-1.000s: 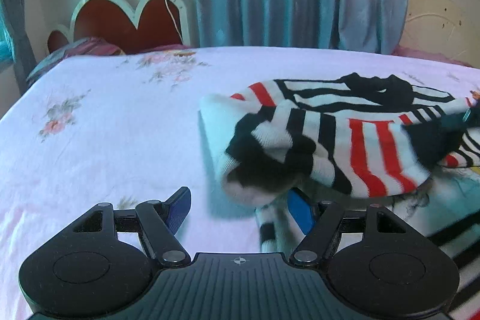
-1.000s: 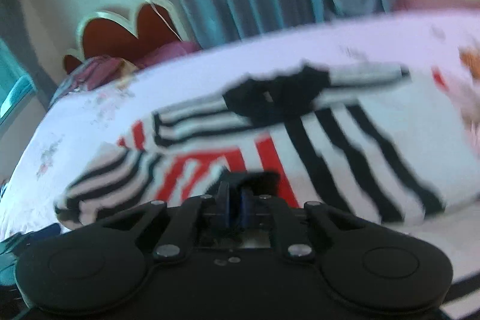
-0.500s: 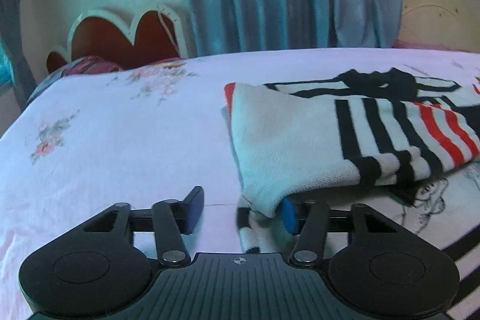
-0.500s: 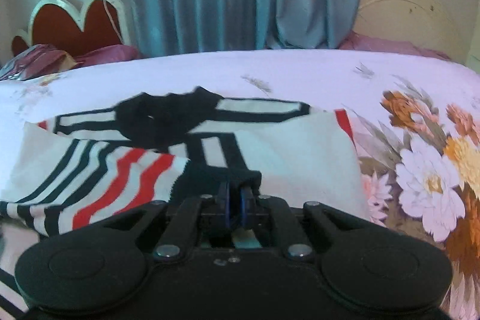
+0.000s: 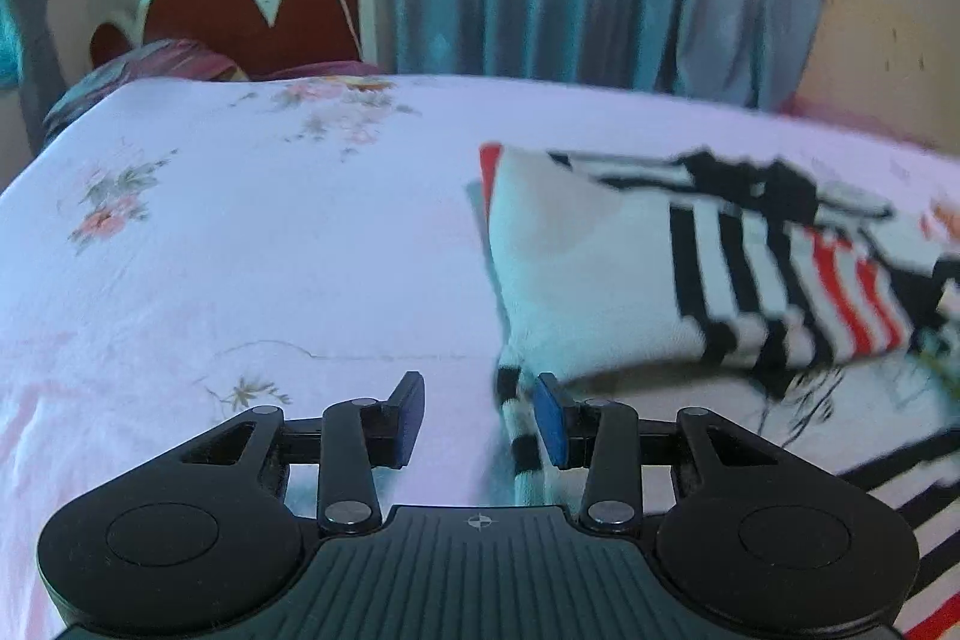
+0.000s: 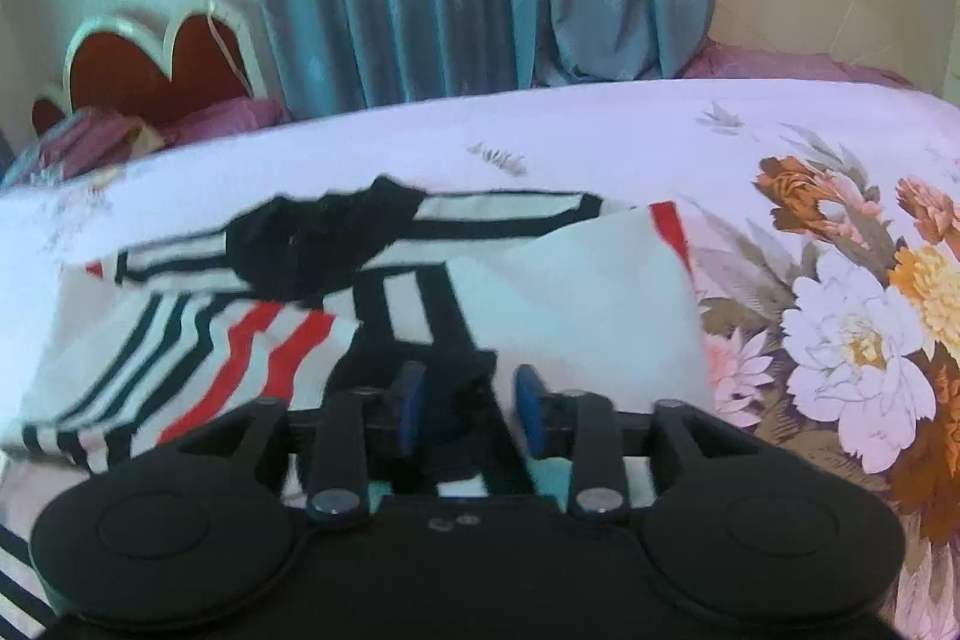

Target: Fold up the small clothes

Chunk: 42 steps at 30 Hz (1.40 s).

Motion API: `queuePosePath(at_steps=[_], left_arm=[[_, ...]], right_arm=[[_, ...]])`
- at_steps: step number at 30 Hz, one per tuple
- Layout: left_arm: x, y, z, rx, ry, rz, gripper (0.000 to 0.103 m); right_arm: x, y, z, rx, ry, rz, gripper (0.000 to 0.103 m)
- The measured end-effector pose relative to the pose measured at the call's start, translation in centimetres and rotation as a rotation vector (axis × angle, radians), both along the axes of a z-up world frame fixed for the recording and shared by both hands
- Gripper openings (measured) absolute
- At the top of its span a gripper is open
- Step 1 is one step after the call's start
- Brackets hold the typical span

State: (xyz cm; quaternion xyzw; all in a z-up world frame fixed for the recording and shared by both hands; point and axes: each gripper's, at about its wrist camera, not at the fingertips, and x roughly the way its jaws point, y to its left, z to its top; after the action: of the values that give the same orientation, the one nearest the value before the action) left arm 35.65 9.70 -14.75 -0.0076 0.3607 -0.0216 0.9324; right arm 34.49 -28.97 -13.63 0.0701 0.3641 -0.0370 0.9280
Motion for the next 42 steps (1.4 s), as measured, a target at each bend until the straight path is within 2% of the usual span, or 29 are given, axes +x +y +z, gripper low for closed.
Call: queuePosePath(at_steps=[2, 6, 7, 8, 11, 15, 18, 21, 22, 24, 28, 33, 36, 37, 39, 42], left_arm=[[0.9, -0.1, 0.8, -0.045, -0.012, 0.003, 0.040], [4.0, -2.5, 1.2, -0.101, -0.023, -0.041, 0.040], [4.9, -3.4, 1.1, -0.098, -0.028, -0.061, 0.040], [5.8, -4.3, 0.9, -0.090, -0.030, -0.081, 0.040], [9.1, -6.3, -0.3, -0.085, -0.005, -0.102, 0.040], [13.2, -6.6, -2.4, -0.079, 0.039, -0.056, 0.040], [14.9, -5.7, -3.4, -0.077, 0.032, -0.028, 0.040], [15.6, -5.3, -3.1, -0.072, 0.027, -0.002, 0.040], [15.6, -5.3, -2.7, -0.065, 0.020, 0.013, 0.040], [15.0, -5.1, -2.0, -0.089, 0.006, 0.013, 0.040], [11.6, -6.0, -0.8, -0.080, -0.030, -0.064, 0.040], [7.0, -7.3, -0.6, -0.092, -0.021, -0.126, 0.040], [4.9, -8.0, -1.8, -0.039, -0.013, -0.155, 0.040], [4.7, -8.0, -2.6, -0.016, 0.015, -0.154, 0.040], [4.3, -7.6, -3.6, -0.020, 0.000, -0.157, 0.040], [4.0, -8.1, -3.1, 0.019, 0.002, -0.160, 0.040]], right_arm=[[0.3, -0.2, -0.1, 0.001, -0.005, 0.005, 0.045], [2.0, 0.0, -2.0, 0.052, 0.063, 0.016, 0.039], [2.3, 0.0, -2.4, 0.072, 0.080, 0.005, 0.028], [2.5, 0.1, -2.6, 0.083, 0.075, 0.001, 0.020], [2.8, 1.1, -2.3, 0.016, 0.048, 0.024, 0.008], [2.7, 1.6, -1.1, -0.067, -0.017, 0.053, 0.007], [3.5, 1.2, -3.1, -0.098, 0.078, 0.050, 0.008], [3.5, 1.3, -2.6, -0.109, 0.067, 0.063, 0.013], [3.3, 1.2, -2.2, -0.105, 0.047, 0.051, 0.017], [2.6, 1.0, -1.0, -0.105, -0.013, 0.028, 0.019], [2.0, 2.1, 0.5, -0.056, -0.077, 0.077, 0.019], [2.1, 4.9, 0.3, -0.044, -0.063, 0.168, 0.019], [1.7, 6.1, -0.8, -0.068, -0.038, 0.203, 0.019], [1.6, 6.2, -1.3, -0.087, -0.025, 0.207, 0.019], [1.8, 5.9, -2.5, -0.145, 0.031, 0.176, 0.019], [1.8, 3.9, -3.3, -0.122, 0.036, 0.133, 0.018]])
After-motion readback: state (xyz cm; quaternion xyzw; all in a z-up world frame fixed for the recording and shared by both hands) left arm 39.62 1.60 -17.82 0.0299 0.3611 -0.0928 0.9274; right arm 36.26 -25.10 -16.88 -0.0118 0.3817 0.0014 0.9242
